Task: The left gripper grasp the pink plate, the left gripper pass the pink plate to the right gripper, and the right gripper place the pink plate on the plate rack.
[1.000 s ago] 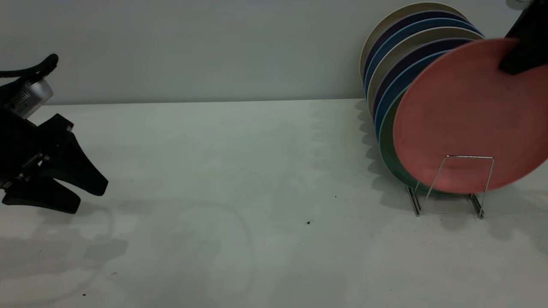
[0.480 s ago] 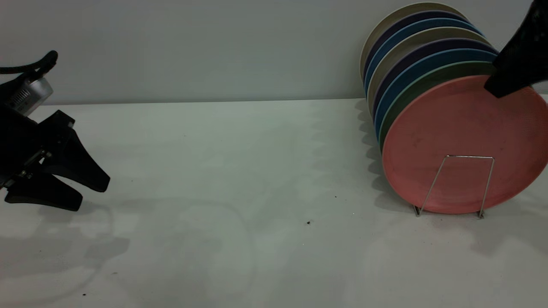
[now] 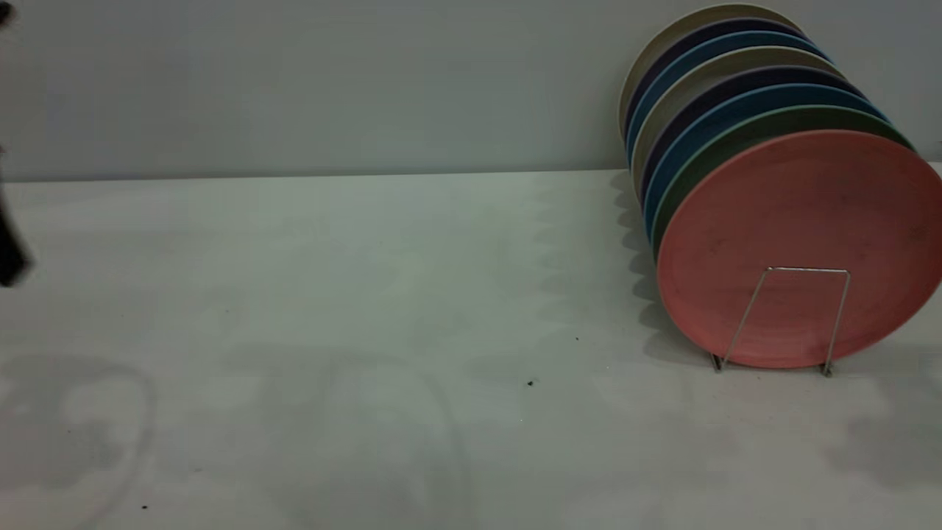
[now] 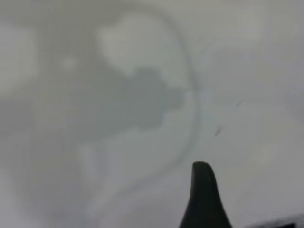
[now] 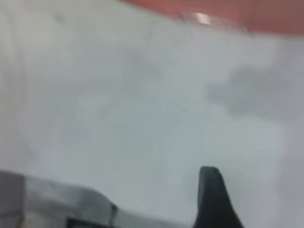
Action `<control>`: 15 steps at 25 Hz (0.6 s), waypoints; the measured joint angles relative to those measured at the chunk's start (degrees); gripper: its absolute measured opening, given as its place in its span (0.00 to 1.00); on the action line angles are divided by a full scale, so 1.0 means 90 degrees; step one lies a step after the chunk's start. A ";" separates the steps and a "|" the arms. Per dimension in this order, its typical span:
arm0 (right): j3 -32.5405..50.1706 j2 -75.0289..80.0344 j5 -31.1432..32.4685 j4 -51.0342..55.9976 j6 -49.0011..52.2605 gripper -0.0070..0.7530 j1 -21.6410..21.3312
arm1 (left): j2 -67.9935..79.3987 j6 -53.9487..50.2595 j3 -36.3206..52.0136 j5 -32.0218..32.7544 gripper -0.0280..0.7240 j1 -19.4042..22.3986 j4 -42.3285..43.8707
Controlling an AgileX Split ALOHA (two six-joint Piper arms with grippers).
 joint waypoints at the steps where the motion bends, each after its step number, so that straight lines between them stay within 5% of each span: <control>1: 0.0000 -0.0176 0.0188 -0.0211 0.0119 0.64 0.0000 | -0.0209 -0.0200 0.0000 0.0181 0.77 0.0000 0.0188; 6: 0.0000 -0.1460 0.0823 -0.0664 0.0348 0.64 0.0000 | -0.1786 -0.0645 0.0039 0.1086 0.77 0.0000 0.0241; 15: 0.0821 -0.4202 0.0988 -0.0660 0.0354 0.64 0.0000 | -0.5199 -0.0706 0.0936 0.1493 0.77 0.0000 -0.0122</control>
